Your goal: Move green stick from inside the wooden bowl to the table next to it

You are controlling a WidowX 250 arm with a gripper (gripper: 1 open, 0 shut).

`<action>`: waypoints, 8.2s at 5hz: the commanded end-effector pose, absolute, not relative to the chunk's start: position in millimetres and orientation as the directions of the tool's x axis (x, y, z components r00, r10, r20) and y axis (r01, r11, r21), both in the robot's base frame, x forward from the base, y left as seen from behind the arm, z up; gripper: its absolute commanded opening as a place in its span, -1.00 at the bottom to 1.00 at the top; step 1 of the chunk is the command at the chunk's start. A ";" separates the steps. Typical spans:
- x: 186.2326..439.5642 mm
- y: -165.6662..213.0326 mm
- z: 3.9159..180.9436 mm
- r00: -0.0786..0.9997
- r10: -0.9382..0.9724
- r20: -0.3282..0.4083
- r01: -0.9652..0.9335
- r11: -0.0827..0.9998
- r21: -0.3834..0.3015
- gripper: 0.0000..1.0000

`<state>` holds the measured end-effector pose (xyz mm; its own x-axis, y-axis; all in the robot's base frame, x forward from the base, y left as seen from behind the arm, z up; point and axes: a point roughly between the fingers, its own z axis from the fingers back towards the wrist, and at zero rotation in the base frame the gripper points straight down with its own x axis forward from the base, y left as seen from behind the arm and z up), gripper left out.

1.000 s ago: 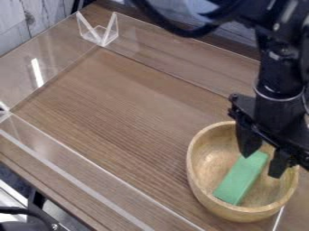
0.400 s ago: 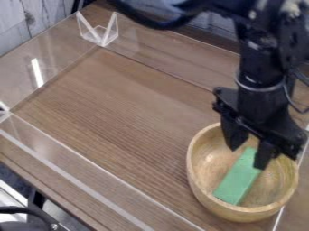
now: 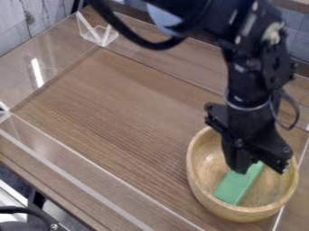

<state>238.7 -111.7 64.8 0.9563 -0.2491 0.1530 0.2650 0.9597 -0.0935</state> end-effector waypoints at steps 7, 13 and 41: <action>250.9 -107.5 62.8 0.966 -0.195 0.169 0.209 0.975 -0.071 -1.00; 268.3 -125.7 124.9 0.966 -0.086 0.242 0.096 0.995 -0.031 -1.00; 275.6 -116.5 40.5 0.984 0.040 0.171 -0.034 0.999 -0.035 -1.00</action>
